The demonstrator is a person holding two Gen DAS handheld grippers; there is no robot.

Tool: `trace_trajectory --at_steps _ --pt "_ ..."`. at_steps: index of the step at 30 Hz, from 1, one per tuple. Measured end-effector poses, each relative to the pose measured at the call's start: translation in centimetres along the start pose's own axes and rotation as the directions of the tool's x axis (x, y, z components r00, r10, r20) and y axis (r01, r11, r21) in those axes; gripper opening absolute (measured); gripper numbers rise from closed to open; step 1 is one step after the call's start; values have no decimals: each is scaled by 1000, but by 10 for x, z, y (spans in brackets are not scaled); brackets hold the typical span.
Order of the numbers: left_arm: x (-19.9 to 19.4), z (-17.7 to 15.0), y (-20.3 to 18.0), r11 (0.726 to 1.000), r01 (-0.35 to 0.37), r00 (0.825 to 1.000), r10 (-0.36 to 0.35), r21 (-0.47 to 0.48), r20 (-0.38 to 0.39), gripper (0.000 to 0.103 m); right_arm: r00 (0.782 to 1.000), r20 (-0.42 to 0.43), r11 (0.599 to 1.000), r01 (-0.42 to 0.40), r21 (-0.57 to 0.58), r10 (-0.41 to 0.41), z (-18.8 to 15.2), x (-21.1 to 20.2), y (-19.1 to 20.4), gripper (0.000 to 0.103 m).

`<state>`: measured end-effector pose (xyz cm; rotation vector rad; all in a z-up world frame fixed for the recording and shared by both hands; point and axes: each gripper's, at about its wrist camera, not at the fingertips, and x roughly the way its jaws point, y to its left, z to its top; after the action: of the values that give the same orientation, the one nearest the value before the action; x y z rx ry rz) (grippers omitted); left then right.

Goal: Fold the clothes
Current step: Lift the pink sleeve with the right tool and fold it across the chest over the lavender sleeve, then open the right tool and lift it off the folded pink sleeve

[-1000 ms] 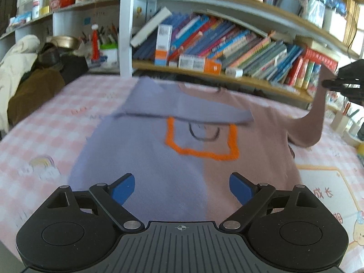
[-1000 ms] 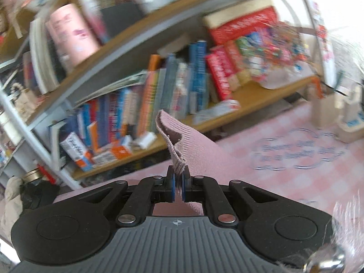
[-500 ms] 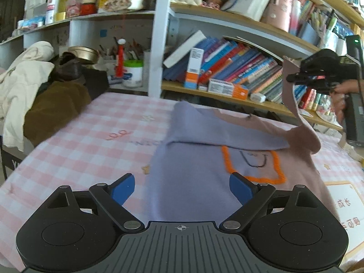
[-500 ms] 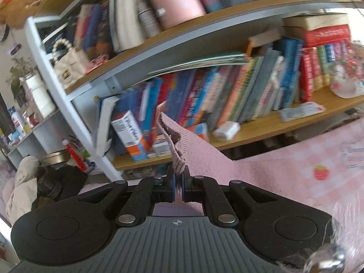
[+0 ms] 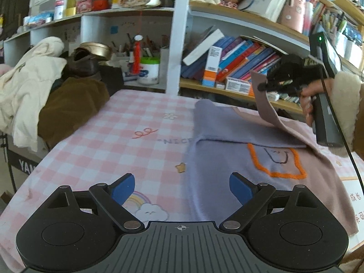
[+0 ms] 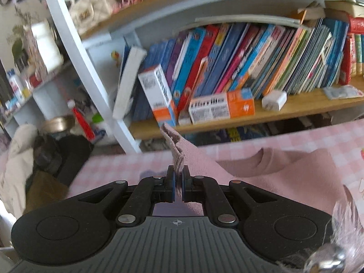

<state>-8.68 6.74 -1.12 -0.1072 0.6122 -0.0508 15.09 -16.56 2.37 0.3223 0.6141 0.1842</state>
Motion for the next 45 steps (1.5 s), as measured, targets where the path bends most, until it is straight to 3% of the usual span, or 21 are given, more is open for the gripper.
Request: trace_trajectory --at_steps 9,11,12,13,14,15,18,24,36,45 --pt "0 1 5 1000 10 1000 -10 2 -11 93 996 -81 1000 28 -13 -29 -15 22 3 5" --pt "0 1 3 1000 17 1000 -17 7 -8 93 994 -109 1000 6 -22 -8 -17 23 6 11" --pt "0 1 3 1000 20 1000 -20 9 -6 93 992 -122 1000 -6 -28 2 -18 23 8 17" --pt "0 2 3 1000 23 1000 -23 10 -4 93 992 -126 999 -19 -40 14 -19 20 10 35" --pt "0 2 2 1000 27 1000 -27 11 -1 93 993 -120 998 -30 -53 24 -20 15 12 47" --pt "0 2 2 999 31 1000 -31 11 2 93 993 -112 997 -41 -66 33 -22 10 13 49" --pt "1 3 0 999 47 999 -47 12 8 93 994 -99 993 -65 -96 55 -25 -4 17 49" --pt "5 4 -6 997 79 997 -79 16 6 93 995 -99 995 -32 -99 22 -40 -38 1 50" --pt "16 2 -24 995 99 994 -99 9 -35 93 989 -83 987 111 -113 -121 -100 -127 -48 53" --pt "19 -9 -70 984 154 984 -145 93 -100 93 962 -90 965 253 -70 -258 -148 -185 -88 53"
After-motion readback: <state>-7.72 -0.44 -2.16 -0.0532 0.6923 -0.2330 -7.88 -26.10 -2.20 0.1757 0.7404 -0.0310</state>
